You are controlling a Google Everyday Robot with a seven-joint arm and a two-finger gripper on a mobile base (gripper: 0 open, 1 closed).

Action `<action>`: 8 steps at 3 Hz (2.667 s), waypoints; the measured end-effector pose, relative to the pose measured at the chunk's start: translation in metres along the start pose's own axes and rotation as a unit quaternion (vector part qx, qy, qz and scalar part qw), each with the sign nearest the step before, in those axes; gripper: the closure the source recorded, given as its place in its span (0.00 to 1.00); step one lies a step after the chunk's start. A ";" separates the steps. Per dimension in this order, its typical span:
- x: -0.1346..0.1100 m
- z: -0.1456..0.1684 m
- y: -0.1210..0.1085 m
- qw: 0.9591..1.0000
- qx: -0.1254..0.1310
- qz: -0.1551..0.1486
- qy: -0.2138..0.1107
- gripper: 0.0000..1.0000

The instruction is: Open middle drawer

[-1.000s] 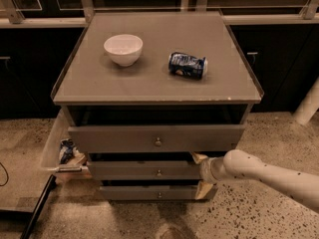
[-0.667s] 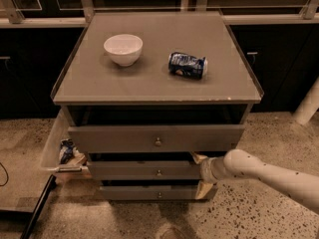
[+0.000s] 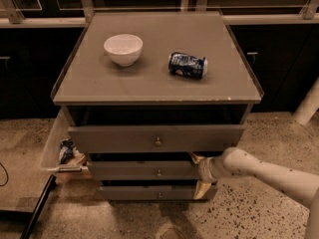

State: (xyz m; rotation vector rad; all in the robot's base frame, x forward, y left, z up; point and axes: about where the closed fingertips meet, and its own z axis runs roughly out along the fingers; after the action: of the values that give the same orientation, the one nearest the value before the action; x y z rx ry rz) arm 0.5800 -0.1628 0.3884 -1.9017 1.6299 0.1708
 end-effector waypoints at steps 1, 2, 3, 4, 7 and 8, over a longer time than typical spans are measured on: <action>0.000 0.000 0.000 1.000 0.000 0.000 0.000 0.19; 0.000 0.000 0.000 1.000 0.000 0.000 0.000 0.42; 0.000 0.000 0.000 1.000 0.000 0.000 0.000 0.65; 0.000 0.000 0.000 1.000 0.000 0.000 0.000 0.88; -0.003 -0.005 -0.002 1.000 0.000 0.000 0.000 0.39; -0.004 -0.007 -0.004 1.000 0.000 0.000 0.000 0.42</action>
Offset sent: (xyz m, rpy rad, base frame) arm 0.0000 0.0000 0.0000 0.0000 0.0002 0.0002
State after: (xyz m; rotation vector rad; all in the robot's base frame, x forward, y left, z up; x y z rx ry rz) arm 0.5803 -0.1627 0.3975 -1.9020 1.6297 0.1715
